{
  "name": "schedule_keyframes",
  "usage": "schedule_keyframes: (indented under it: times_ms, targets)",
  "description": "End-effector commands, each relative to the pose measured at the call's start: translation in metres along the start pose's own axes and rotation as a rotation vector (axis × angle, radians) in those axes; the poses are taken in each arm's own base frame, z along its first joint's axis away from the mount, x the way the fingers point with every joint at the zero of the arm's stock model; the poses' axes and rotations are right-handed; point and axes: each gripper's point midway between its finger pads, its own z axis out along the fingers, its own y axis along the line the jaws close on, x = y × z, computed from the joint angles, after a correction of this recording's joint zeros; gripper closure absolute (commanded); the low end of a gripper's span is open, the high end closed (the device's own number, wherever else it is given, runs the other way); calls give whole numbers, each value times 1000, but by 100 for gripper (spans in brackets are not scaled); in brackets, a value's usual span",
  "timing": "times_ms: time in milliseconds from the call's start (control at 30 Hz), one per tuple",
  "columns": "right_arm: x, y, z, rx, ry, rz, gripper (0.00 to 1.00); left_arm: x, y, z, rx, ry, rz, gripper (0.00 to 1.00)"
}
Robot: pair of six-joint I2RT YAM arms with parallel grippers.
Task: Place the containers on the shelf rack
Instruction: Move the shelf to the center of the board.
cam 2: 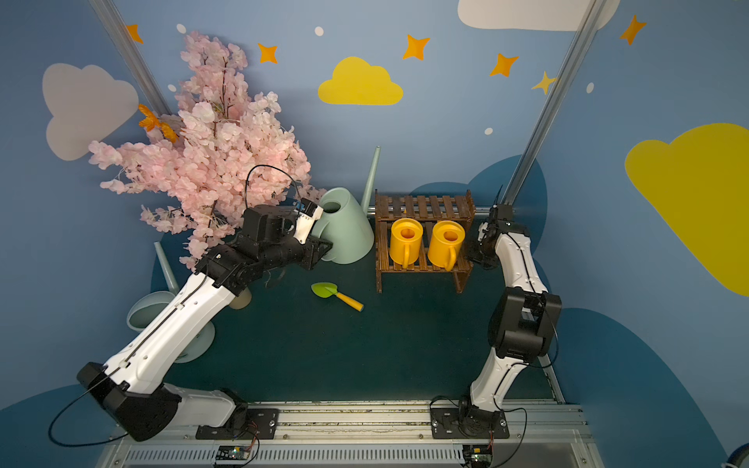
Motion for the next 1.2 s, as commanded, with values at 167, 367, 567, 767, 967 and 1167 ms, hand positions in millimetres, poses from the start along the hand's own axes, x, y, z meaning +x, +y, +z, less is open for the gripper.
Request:
schedule_keyframes:
  times_ms: [167, 367, 567, 767, 967, 1167]
  targets:
    - [5, 9, 7, -9, 10, -43, 72, -40, -8, -20, 15, -145, 15, 95]
    - [16, 13, 9, -8, 11, -59, 80, -54, -7, -30, -6, -185, 10, 96]
    - [27, 23, 12, -9, 25, -87, 84, -69, -7, -33, -12, -236, -8, 98]
    - [44, 39, 13, -26, 30, -120, 84, -89, -10, -29, -36, -300, -18, 98]
    - [59, 56, 17, -63, 31, -136, 86, -97, -18, -15, -13, -319, -10, 98]
    - [75, 74, 19, -72, 39, -170, 87, -108, -21, -6, -36, -346, -10, 98]
